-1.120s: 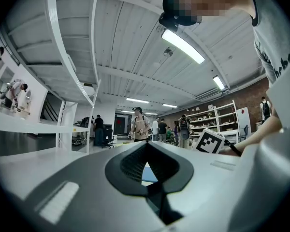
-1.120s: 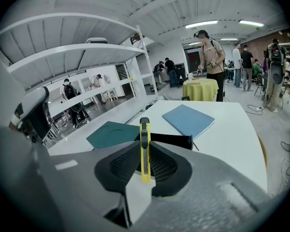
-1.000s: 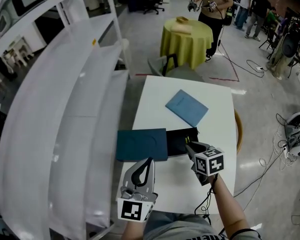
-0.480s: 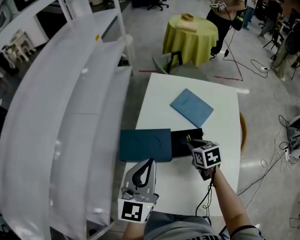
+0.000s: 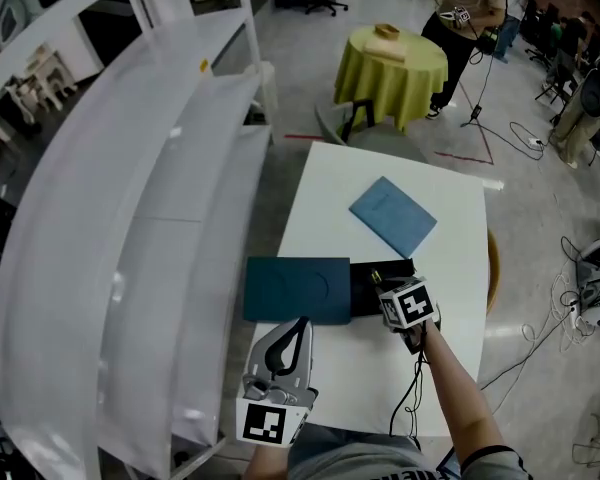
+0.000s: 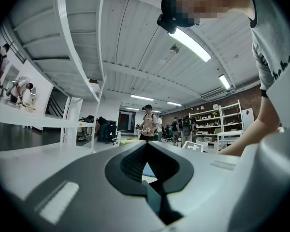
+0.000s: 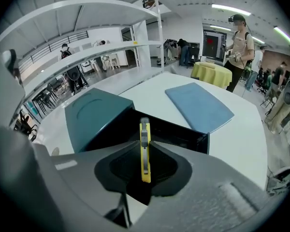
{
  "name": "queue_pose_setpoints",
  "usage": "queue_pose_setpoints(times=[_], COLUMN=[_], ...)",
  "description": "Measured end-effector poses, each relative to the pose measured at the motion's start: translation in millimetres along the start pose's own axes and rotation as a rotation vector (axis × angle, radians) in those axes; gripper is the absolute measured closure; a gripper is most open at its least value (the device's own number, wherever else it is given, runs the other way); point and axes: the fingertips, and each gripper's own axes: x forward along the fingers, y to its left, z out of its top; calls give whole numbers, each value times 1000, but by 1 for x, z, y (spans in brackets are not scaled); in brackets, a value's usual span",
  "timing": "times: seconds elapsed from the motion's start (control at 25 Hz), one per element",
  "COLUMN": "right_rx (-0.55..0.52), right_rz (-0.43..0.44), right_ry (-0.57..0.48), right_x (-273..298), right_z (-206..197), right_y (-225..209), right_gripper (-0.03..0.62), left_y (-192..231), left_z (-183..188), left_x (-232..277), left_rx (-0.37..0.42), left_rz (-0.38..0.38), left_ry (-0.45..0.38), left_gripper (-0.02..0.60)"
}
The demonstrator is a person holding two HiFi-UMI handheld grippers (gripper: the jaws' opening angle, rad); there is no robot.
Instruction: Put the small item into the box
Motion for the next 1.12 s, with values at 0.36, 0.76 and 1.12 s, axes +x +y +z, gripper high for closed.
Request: queue_pose_setpoints(times=[0.36, 0.76, 1.12], right_rx=[-105, -135, -116], right_rz=[-7, -38, -24], right_ry=[146, 249, 238], right_x=[22, 31, 33], right_z=[-10, -16, -18], right_y=[8, 5, 4], right_gripper=[534, 533, 518], left_y=[12, 26, 26], left_z=[-3, -8, -9], left_x=[-8, -16, -17], left_rx=[-2, -16, -19], left_rz=[31, 66, 67], left_ry=[10, 19, 20], left_gripper=[565, 566, 565])
